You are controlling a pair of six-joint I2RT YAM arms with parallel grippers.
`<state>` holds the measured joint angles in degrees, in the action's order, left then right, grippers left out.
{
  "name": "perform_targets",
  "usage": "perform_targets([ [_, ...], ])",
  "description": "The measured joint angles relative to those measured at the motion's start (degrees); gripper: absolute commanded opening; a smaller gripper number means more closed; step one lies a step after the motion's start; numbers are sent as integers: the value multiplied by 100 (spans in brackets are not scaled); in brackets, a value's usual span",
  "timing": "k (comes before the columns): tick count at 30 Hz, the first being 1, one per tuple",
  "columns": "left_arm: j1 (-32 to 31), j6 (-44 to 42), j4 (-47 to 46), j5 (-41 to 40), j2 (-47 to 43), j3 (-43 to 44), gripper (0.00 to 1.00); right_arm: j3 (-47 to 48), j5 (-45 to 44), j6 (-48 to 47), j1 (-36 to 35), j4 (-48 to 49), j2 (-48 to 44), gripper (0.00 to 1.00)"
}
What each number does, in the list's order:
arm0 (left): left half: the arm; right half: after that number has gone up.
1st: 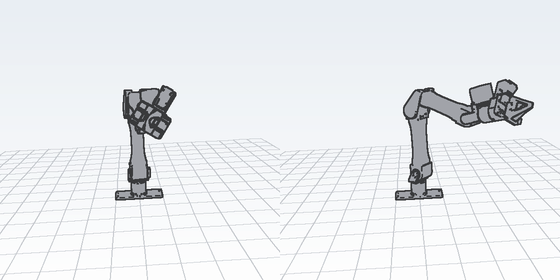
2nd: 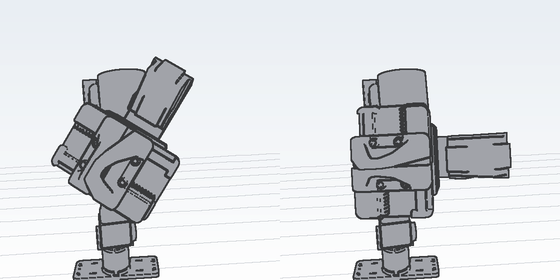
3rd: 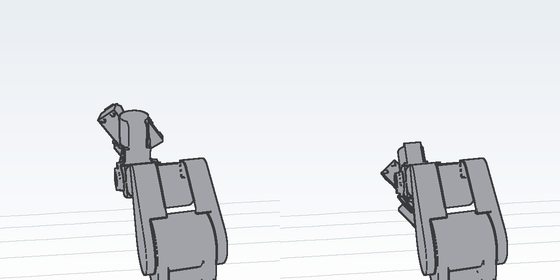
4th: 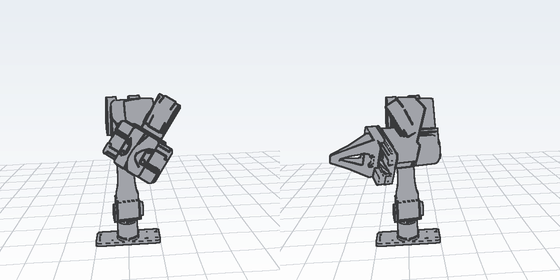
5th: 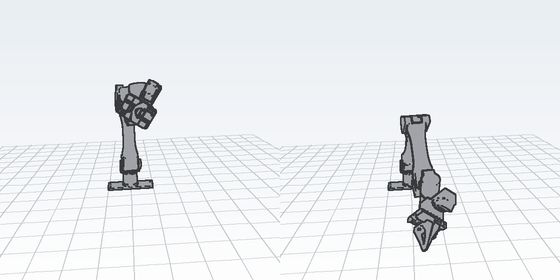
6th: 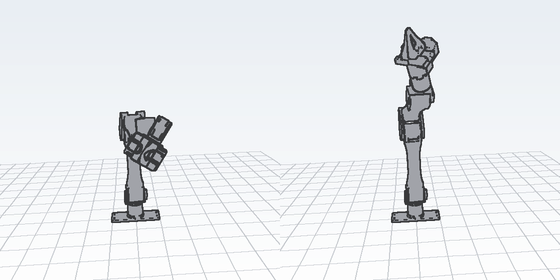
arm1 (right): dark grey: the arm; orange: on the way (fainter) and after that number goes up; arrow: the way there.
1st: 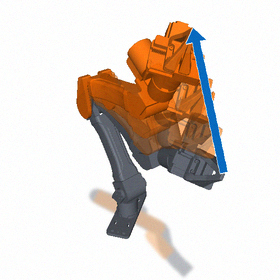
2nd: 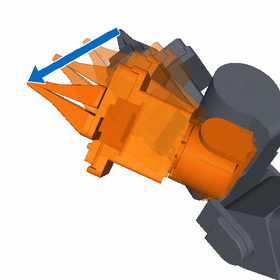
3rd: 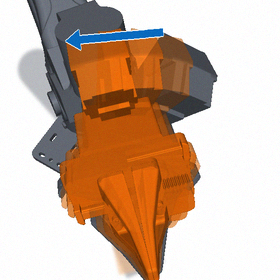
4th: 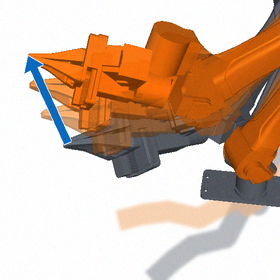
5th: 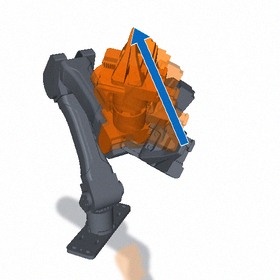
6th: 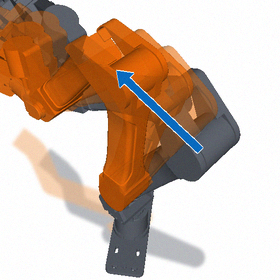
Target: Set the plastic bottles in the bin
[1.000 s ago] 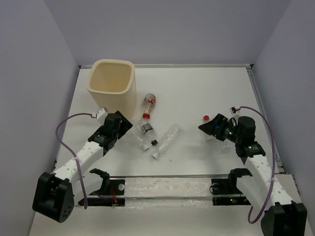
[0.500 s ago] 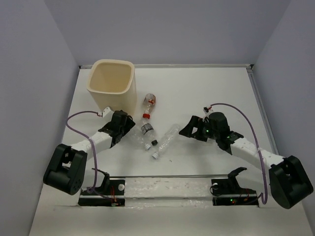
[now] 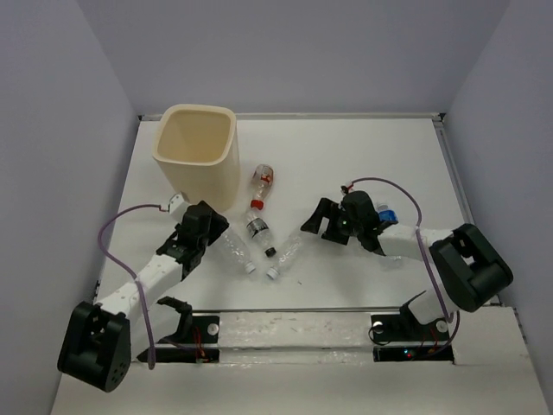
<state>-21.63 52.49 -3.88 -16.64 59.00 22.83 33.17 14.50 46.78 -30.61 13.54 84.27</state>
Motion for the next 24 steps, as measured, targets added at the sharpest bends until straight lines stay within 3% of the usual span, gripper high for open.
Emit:
perform_targets([
  [4, 0, -243, 485, 131, -1108, 11, 58, 144, 50, 164, -59, 380, 442, 100],
  [7, 0, -435, 960, 195, -1871, 282, 57, 208, 122, 339, -76, 756, 710, 90],
  [11, 0, -782, 1248, 260, -2380, 1300, 57, 195, 138, 566, -87, 1023, 883, 67],
  [14, 0, -992, 1224, 310, -2330, 2024, 57, 138, 136, 721, -87, 1158, 962, 53],
  [18, 0, -1375, 942, 304, -1943, 3171, 57, -52, 2, 809, -90, 1189, 782, 43],
  [22, 0, -1731, 693, 140, -1357, 4122, 57, -376, -284, 686, -96, 894, 37, 41],
  [24, 0, -1926, 533, 4, -1008, 4597, 57, -520, -431, 579, -96, 634, -568, 35],
])
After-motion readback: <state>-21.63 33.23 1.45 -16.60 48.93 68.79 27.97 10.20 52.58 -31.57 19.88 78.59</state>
